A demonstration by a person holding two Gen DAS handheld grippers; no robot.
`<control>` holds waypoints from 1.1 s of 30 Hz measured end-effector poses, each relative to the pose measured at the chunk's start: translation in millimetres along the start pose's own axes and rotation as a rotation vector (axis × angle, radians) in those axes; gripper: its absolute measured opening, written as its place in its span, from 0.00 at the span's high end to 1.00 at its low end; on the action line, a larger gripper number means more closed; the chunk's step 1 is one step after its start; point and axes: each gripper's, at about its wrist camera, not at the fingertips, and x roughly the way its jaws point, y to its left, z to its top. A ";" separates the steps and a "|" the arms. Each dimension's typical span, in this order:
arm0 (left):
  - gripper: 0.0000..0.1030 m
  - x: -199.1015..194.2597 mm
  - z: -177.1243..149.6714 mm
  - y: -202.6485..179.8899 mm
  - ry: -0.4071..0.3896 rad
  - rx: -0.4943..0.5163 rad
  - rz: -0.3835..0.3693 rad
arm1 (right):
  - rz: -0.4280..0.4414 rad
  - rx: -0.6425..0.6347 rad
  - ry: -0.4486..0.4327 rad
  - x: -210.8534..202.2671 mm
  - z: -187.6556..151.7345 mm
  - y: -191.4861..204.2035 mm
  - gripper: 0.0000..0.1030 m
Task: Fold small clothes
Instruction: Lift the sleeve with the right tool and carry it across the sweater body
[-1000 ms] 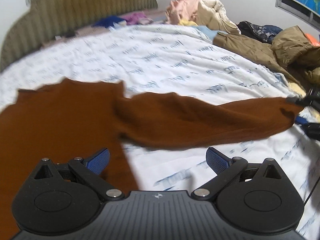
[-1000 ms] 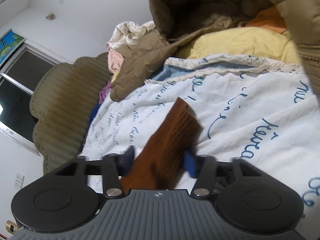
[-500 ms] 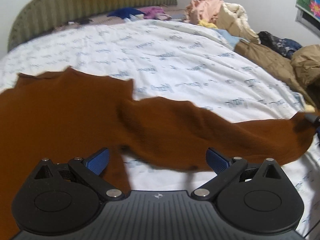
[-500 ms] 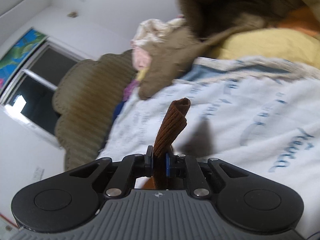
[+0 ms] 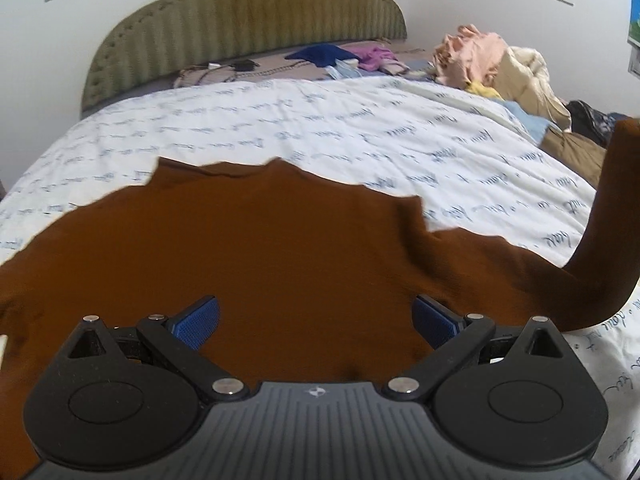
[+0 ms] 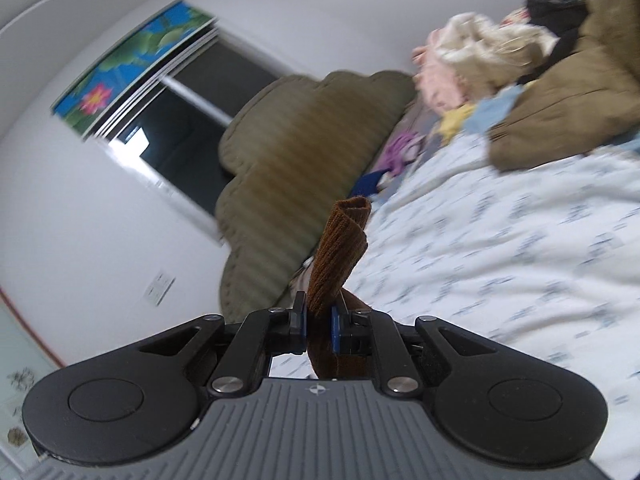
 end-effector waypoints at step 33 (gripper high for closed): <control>0.00 -1.7 -17.6 133.3 -0.136 -0.256 0.077 | 0.333 -0.413 0.580 187.4 -177.5 362.2 0.84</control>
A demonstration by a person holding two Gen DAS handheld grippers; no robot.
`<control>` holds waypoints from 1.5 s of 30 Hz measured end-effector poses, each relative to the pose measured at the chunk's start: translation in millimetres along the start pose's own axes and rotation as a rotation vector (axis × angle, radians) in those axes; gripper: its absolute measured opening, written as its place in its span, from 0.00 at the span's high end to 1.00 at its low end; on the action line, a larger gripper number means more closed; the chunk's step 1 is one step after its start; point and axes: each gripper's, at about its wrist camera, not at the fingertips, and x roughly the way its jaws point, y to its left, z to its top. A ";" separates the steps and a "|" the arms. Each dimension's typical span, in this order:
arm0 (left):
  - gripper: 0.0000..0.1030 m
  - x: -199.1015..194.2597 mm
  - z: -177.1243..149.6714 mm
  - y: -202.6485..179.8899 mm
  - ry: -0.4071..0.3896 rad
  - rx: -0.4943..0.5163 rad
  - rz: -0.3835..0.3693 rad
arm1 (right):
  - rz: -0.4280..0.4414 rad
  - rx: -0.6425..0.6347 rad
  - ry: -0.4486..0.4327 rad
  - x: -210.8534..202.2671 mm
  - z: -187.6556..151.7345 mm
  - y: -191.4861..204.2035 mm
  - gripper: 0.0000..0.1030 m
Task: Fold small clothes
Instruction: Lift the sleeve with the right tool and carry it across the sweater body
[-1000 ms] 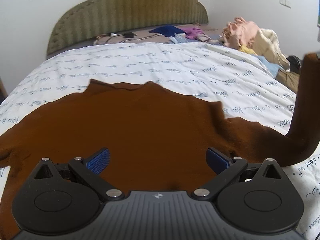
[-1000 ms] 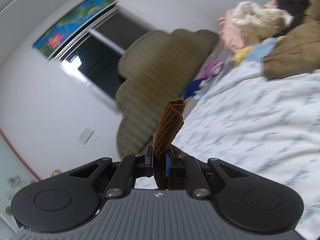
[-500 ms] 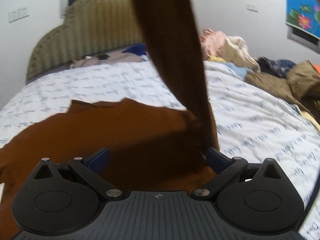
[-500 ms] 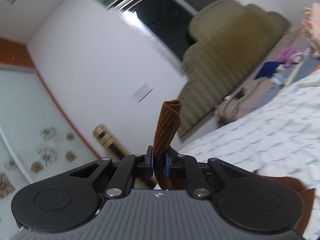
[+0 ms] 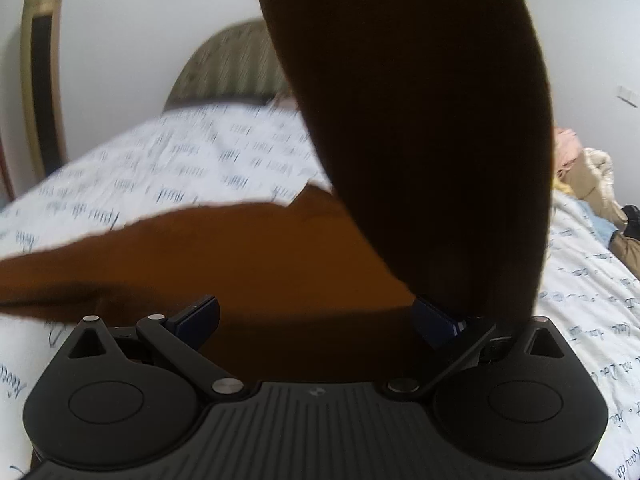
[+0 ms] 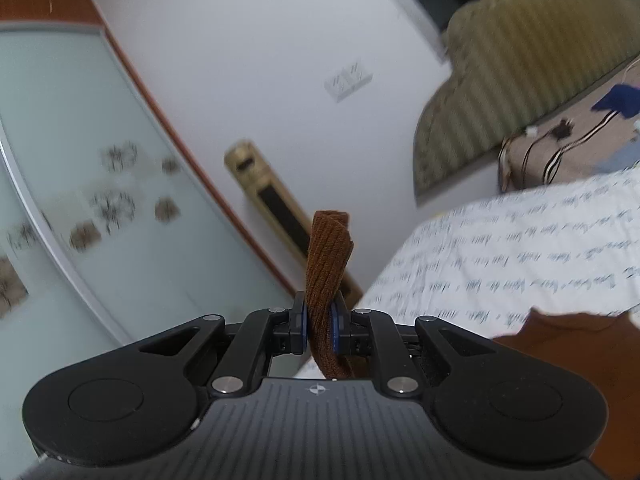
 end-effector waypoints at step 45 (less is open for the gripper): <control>0.00 89.4 12.6 -177.1 0.156 0.298 -0.183 | -0.841 0.091 -0.604 -306.7 43.3 -126.6 0.84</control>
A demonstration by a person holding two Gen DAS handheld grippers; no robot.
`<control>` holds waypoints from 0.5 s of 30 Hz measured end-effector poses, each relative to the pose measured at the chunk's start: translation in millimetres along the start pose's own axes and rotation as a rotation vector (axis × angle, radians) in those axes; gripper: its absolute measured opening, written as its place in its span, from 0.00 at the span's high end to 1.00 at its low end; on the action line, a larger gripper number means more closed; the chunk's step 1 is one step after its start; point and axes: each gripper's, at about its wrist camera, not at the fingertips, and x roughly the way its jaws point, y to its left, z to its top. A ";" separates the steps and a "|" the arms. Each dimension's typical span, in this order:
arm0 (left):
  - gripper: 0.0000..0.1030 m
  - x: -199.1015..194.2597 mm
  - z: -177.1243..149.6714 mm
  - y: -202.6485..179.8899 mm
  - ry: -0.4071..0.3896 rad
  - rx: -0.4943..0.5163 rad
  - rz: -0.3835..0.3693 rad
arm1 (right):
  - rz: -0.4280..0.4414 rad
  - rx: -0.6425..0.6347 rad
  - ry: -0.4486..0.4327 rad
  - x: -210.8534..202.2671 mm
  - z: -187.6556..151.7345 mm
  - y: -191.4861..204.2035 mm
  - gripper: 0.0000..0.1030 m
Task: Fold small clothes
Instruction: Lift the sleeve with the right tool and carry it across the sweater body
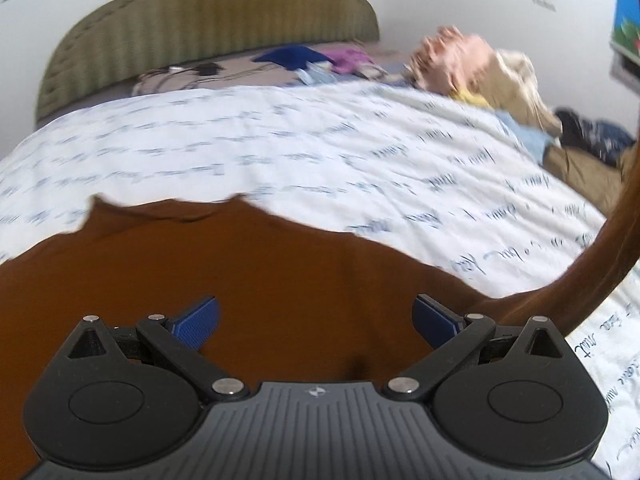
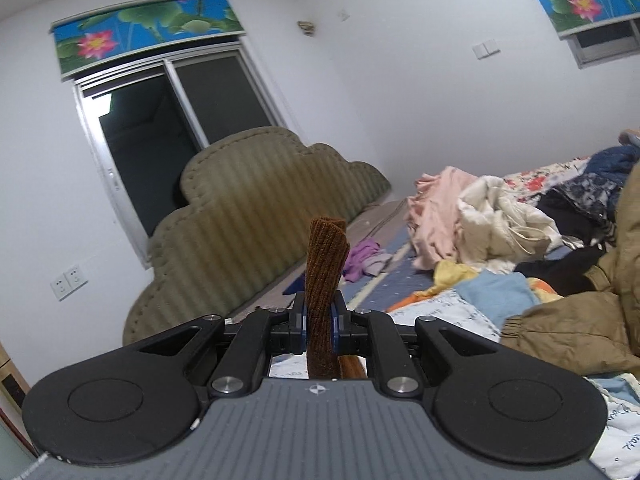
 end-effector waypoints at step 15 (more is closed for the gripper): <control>0.00 45.0 -4.5 -40.7 0.137 0.117 -0.044 | 0.211 0.019 0.132 24.4 -37.9 -3.4 0.84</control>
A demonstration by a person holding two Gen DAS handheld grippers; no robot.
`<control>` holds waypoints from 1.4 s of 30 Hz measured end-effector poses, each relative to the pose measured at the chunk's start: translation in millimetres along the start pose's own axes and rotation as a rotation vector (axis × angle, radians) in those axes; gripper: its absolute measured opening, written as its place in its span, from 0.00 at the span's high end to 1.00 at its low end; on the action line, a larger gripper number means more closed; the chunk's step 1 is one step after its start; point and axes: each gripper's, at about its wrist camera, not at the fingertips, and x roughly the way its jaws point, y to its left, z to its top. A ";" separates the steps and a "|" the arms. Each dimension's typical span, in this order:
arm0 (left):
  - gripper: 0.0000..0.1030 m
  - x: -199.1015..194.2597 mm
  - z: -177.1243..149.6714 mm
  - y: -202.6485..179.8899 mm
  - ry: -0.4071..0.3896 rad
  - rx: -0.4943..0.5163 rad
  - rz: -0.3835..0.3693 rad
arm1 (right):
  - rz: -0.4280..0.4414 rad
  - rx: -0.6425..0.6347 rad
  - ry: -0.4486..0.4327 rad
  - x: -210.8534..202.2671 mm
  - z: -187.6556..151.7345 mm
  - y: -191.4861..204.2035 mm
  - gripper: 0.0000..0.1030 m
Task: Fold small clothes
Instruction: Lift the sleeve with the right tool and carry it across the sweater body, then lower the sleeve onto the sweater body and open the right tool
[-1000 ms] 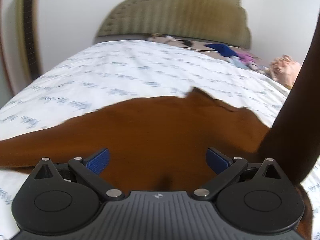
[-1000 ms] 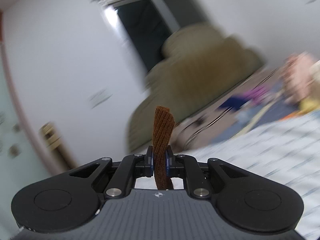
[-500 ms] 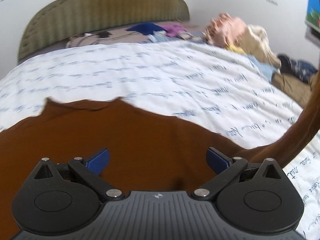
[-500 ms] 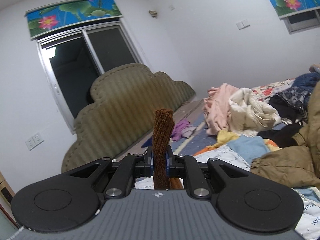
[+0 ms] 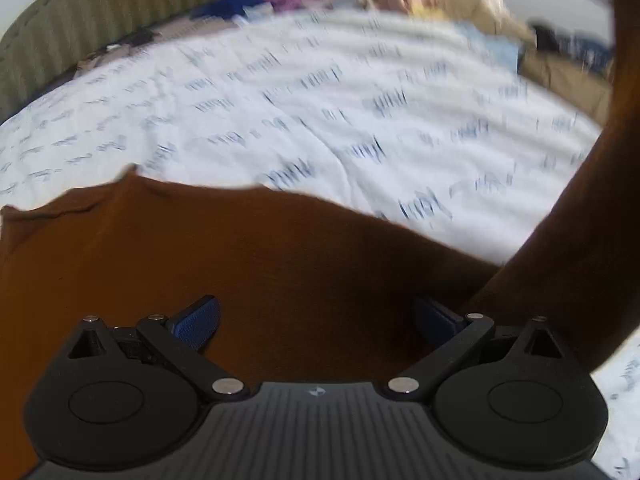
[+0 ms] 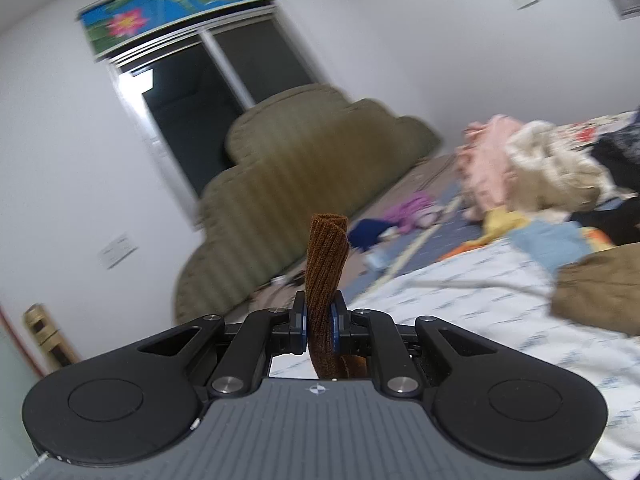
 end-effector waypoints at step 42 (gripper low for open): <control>0.00 -181.8 -153.1 319.1 -0.242 -0.510 0.384 | 0.031 0.120 0.434 126.2 -252.4 76.5 0.26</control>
